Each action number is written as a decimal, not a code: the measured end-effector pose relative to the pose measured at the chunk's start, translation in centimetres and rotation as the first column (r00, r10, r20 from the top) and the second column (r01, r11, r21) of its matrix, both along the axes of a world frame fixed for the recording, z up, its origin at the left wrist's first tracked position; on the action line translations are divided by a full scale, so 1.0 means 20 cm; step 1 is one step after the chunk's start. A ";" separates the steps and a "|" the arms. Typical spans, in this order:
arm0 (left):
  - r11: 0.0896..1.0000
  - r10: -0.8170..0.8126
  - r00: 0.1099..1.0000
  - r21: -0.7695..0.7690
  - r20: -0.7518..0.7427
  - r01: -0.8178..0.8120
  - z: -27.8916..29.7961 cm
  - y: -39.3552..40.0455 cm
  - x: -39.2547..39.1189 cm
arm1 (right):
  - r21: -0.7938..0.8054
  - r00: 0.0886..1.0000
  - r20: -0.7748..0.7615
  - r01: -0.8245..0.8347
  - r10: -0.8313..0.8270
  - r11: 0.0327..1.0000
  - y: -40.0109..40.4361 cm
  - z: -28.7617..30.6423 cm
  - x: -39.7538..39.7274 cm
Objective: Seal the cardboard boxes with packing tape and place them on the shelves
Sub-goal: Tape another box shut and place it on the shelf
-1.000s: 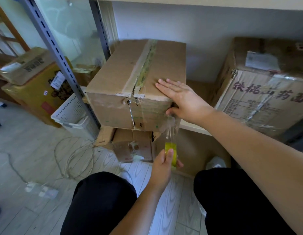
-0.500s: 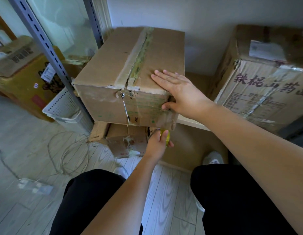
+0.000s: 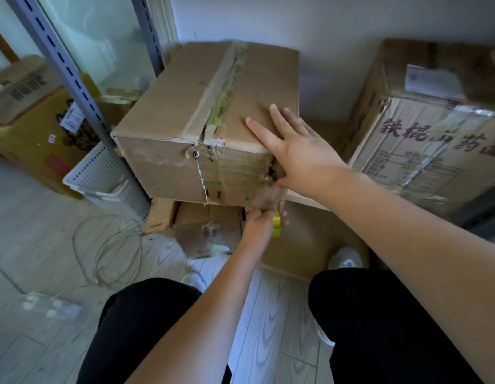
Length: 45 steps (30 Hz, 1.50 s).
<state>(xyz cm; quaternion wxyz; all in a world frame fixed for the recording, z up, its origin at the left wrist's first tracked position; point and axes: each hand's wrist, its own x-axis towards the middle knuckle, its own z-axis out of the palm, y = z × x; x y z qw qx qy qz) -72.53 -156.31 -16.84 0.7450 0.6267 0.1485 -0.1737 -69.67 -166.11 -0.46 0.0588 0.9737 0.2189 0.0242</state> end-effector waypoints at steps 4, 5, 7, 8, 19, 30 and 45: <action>0.998 -0.008 1.000 -0.057 0.001 0.008 -0.01 0.00 0.03 | 0.092 0.999 -0.001 0.032 -0.032 0.995 0.02 -0.02 -0.01; 0.999 -0.023 0.999 -0.032 0.023 0.023 -0.02 0.01 0.02 | 0.103 1.000 -0.004 0.021 -0.021 0.994 0.01 -0.02 0.00; 0.999 -0.037 0.998 0.022 0.055 0.036 -0.03 0.03 0.01 | 0.122 1.000 -0.028 0.007 -0.003 0.992 0.00 -0.01 0.01; 0.999 -0.037 0.997 0.036 0.067 0.034 -0.03 0.04 0.01 | 0.137 0.999 -0.039 0.008 -0.003 0.990 0.00 -0.01 0.02; 0.971 0.238 0.964 0.002 0.121 -0.240 -0.04 0.06 0.00 | 0.309 0.998 -0.051 -0.010 0.027 0.951 -0.05 -0.03 0.03; 0.989 0.142 0.989 0.036 -0.048 -0.140 0.04 0.13 -0.07 | 0.252 1.000 -0.012 -0.007 0.010 0.968 -0.05 -0.02 -0.01; 0.810 -0.230 0.493 0.446 0.839 -0.380 1.53 -0.04 -0.32 | 0.457 0.559 0.785 -0.228 -0.269 0.860 -0.35 0.90 -0.41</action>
